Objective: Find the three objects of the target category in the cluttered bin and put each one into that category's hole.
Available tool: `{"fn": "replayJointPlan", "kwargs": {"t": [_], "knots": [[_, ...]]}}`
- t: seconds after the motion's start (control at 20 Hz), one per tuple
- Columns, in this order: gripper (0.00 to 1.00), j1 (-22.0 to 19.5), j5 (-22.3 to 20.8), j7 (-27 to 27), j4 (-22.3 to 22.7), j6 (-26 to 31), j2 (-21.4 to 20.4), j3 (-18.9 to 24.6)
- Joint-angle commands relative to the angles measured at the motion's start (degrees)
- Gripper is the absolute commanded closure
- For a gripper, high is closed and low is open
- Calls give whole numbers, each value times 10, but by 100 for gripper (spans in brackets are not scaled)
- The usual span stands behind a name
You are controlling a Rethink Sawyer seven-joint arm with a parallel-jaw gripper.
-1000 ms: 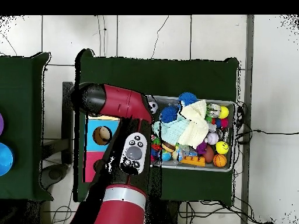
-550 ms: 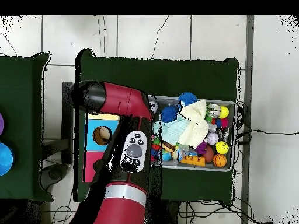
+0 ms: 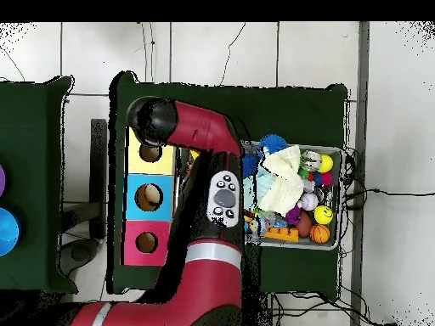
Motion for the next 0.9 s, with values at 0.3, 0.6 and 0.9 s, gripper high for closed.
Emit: {"fn": "replayJointPlan", "kwargs": {"t": [0.3, 0.6, 0.9], "knots": [[100, -58, -74, -92, 65, 55, 26, 96], [100, -57, -89, -62, 103, 84, -17, 103], [100, -57, -94, -41, 92, 110, -23, 108]]}}
